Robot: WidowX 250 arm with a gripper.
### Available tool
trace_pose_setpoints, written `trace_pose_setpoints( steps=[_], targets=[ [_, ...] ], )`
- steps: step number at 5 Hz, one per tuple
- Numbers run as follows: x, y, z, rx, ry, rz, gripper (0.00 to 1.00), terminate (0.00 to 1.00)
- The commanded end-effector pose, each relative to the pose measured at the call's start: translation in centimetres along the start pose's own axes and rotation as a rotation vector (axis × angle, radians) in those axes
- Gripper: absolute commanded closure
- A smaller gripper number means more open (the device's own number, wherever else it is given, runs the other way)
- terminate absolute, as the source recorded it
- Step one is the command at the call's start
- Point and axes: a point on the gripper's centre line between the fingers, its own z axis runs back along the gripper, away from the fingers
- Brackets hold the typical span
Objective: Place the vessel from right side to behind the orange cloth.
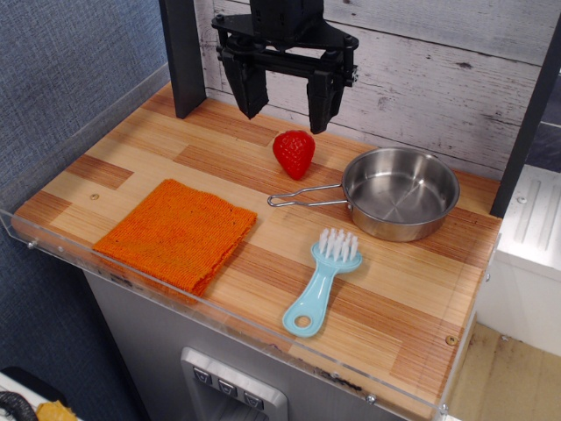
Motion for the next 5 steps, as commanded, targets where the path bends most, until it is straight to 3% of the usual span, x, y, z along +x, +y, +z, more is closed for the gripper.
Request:
trace_pose_setpoints(
  steps=[1, 2, 3, 5],
  targets=[
    [0.0, 0.0, 0.0, 0.000, 0.000, 0.000, 0.00, 0.00],
    [0.1, -2.9, -1.5, 0.006, 0.016, -0.069, 0.00, 0.00],
    [-0.1, -5.6, -2.5, -0.044, 0.013, -0.143, 0.00, 0.00],
    [0.1, -8.5, -5.1, -0.076, 0.011, -0.247, 0.00, 0.00]
  ],
)
